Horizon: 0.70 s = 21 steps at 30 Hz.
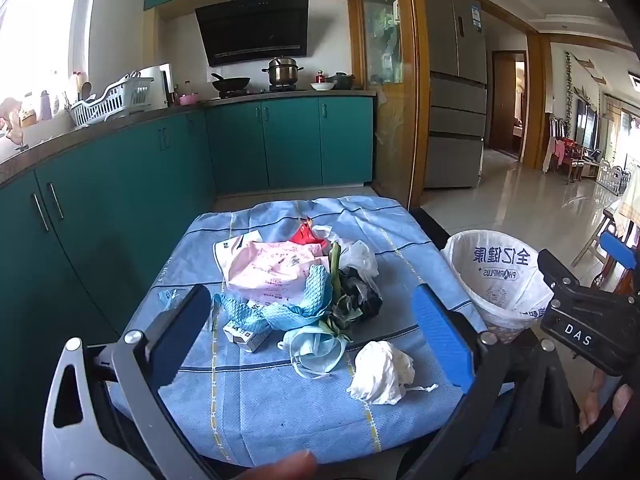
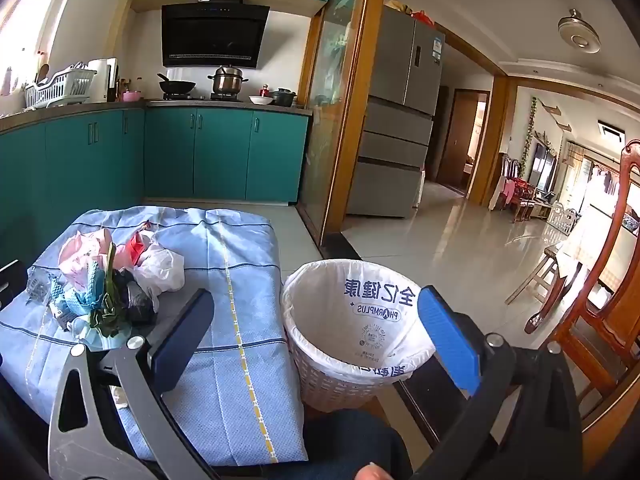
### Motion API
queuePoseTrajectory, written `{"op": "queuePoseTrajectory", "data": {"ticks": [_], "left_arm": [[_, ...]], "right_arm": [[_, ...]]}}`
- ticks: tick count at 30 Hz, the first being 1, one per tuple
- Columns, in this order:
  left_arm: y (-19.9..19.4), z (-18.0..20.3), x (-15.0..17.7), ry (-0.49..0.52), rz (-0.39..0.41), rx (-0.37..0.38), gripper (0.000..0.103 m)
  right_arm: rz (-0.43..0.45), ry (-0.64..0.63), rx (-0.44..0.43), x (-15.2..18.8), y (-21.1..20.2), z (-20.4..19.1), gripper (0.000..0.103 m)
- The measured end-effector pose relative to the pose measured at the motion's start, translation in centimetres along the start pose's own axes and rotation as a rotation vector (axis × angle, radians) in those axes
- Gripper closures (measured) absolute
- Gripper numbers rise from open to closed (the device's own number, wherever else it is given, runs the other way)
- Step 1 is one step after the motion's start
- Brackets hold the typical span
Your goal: Collect trash
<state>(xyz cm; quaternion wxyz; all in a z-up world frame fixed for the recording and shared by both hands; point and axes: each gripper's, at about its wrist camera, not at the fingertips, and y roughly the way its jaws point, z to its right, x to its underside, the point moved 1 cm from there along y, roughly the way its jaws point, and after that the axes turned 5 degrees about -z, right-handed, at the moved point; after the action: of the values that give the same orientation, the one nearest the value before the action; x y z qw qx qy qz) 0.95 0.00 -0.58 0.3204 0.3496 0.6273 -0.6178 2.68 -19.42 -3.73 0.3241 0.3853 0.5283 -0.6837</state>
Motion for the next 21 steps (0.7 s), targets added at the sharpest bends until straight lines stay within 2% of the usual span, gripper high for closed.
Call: {"op": "queuePoseTrajectory", "data": {"ticks": [9,10,21], "left_arm": [[0.3,-1.6,0.1,0.011,0.006,0.027,0.003],[0.3,-0.4,0.0,0.018,-0.01,-0.026,0.003],[0.5,0.2,0.4,0.029,-0.011,-0.025,0.003]], "right_arm": [[-0.028,-0.002,-0.012,0.4,0.9,-0.4,0.003],[-0.033,0.0,-0.014,0.3,1.1,-0.4,0.003],[-0.033,-0.004,-0.016,0.2,1.0,-0.4,0.003]]}}
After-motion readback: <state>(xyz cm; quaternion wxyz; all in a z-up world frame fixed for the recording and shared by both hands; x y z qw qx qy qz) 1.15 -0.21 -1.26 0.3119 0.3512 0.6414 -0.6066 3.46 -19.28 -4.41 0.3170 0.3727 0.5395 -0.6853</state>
